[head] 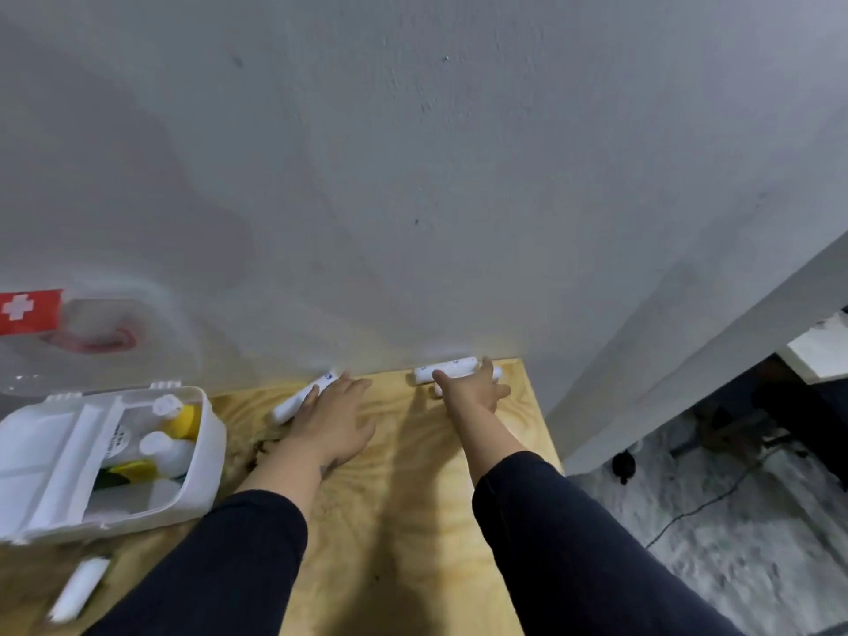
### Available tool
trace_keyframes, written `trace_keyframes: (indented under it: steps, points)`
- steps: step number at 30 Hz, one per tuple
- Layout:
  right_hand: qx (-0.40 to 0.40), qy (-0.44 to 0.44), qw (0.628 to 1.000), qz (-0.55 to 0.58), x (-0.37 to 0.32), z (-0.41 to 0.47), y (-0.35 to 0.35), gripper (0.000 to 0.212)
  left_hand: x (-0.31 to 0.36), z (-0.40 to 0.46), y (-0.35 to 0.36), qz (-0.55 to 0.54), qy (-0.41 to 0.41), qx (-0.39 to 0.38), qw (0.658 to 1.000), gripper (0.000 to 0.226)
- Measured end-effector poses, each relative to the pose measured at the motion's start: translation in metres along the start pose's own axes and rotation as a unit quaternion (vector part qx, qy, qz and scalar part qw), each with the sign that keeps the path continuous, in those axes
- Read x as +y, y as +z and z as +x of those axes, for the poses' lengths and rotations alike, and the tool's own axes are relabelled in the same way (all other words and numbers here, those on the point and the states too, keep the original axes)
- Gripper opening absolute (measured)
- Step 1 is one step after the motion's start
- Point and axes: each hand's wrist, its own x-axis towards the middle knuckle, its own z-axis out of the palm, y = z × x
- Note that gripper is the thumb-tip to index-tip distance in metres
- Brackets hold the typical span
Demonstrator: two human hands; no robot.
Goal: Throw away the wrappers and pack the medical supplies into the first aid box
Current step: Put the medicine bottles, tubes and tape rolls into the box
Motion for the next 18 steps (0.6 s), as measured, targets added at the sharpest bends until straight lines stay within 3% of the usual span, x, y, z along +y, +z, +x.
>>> trace_keyframes:
  steps: [5,9,11,15,18]
  points:
    - [0.017,0.037,0.999,-0.030,-0.009,0.008,0.012,0.113,-0.005,0.002,0.002,0.003,-0.014,0.018,1.000,0.060]
    - [0.008,0.048,0.997,-0.068,-0.015,0.011,0.017,0.114,-0.006,0.002,0.002,-0.006,-0.016,0.021,1.000,0.059]
    - [0.002,0.042,0.996,-0.078,-0.015,0.011,0.021,0.106,-0.007,0.001,0.002,-0.007,-0.014,0.020,1.000,0.059]
    - [0.028,0.017,0.997,-0.074,-0.011,0.013,0.027,0.066,-0.008,-0.001,0.002,-0.010,-0.010,0.022,1.000,0.059]
    - [0.021,0.021,0.998,-0.056,-0.011,0.013,0.025,0.067,-0.010,-0.004,0.001,-0.013,-0.009,0.020,1.000,0.059]
